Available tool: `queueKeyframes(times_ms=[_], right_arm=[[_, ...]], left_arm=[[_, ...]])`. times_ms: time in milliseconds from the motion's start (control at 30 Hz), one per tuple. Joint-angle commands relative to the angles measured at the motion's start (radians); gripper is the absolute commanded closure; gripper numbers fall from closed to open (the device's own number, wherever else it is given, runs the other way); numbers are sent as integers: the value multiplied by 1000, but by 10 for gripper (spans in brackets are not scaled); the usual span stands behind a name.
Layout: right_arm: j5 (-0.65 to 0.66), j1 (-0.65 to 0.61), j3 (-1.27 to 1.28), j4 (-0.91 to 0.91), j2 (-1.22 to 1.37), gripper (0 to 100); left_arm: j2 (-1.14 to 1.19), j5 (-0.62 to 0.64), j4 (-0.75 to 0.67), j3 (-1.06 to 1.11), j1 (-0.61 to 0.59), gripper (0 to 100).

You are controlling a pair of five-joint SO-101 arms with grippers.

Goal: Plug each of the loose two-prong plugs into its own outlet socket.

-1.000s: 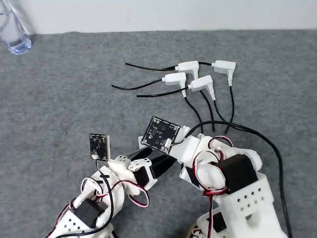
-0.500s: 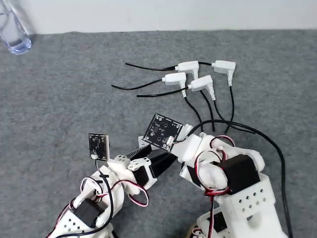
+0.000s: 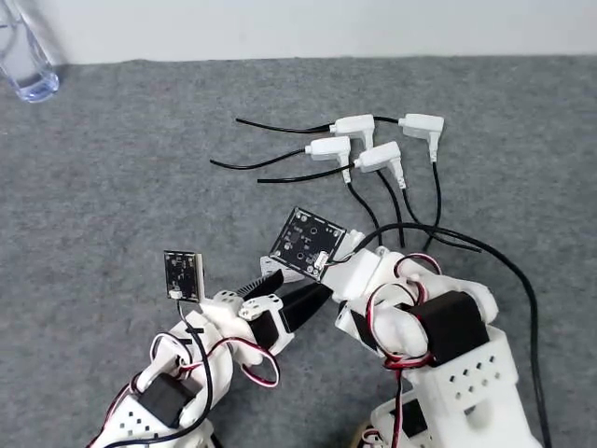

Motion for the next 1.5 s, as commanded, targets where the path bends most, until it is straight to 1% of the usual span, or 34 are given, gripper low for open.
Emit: queueKeyframes(times_ms=[0, 400, 700, 1133, 1200, 1267, 1333, 1367, 1467], right_arm=[[-38, 12, -74, -62, -30, 990], [-40, 13, -74, -70, -30, 990], [-40, 13, -160, -21, -30, 990], [-37, 13, -157, -19, -21, 990], [-31, 15, -157, -19, -21, 990], [-28, 15, -157, -21, -19, 990], [5, 15, -157, -21, -18, 990], [18, 15, -157, -21, -13, 990], [34, 56, -164, -36, 58, 990]], left_arm=[[8, 2, -11, -7, 9, 682], [8, 2, -11, -7, 9, 682], [8, 0, -12, 8, 9, 682], [8, 0, -11, 10, 6, 682], [8, 0, -3, 10, 3, 682], [8, -3, 44, 5, -5, 682], [6, -5, 106, -10, -58, 682], [6, -5, 135, -22, -107, 682], [6, -25, 187, -59, -310, 682]])
